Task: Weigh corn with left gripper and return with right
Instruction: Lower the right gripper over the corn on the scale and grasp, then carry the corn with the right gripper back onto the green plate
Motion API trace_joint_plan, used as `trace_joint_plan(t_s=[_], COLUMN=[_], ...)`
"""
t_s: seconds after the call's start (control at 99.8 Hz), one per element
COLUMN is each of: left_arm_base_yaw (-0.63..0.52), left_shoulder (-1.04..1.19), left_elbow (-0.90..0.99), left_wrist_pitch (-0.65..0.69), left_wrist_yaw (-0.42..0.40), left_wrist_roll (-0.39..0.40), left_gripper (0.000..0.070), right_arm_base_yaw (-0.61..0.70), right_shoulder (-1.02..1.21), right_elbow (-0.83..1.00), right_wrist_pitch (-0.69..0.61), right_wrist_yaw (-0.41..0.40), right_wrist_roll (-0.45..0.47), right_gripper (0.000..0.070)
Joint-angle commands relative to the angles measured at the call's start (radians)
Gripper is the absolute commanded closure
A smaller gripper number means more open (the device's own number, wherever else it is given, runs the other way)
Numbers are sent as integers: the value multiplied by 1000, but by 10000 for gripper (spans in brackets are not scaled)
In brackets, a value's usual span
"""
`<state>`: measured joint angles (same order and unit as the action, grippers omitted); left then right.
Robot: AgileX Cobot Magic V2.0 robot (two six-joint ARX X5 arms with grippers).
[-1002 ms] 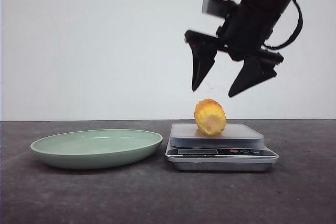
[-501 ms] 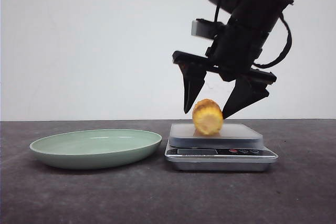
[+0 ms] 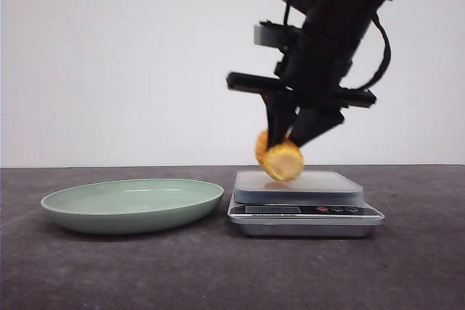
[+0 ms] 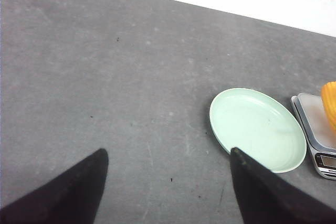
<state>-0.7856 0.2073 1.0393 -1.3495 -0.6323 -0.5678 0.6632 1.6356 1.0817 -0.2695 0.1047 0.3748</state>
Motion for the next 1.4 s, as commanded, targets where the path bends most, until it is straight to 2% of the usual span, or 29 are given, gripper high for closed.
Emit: trace_joint_plan(t_s=[0.0,0.1,0.321,0.611,0.942,1.223,1.263,1.303,1.393], left_arm_base_yaw=[-6,-6,-6,-6,-6,-6,-6,-6,-6], left_shoulder=[-1,-1,-1,-1,-1,-1,-1,-1,-1], left_elbow=[10,10,10,10,10,10,10,10,10], left_wrist_pitch=[13,26,49,48,43,27,25,24,26], left_wrist_yaw=[-8,-15,-15,-14,-14,-14,-14,-14,-14], left_wrist_roll=[11,21,33,33,32,32,33,33,33], left_gripper=[265,265,265,266,265,265,265,265,265], right_arm_base_yaw=[37,72,155,219,245,254,254,254,257], right_shoulder=[-11,-10,17,155,317,383,384,384,384], right_elbow=[60,120,219,309,327,327,327,327,327], right_wrist_pitch=[31,40,84,114,112,80,77,77,91], right_wrist_yaw=[-8,-31,-21,-21,-10,4,10,17,28], right_wrist_roll=[7,9,34,67,138,142,142,143,142], right_gripper=[700,700,700,700,700,681,651,574,266])
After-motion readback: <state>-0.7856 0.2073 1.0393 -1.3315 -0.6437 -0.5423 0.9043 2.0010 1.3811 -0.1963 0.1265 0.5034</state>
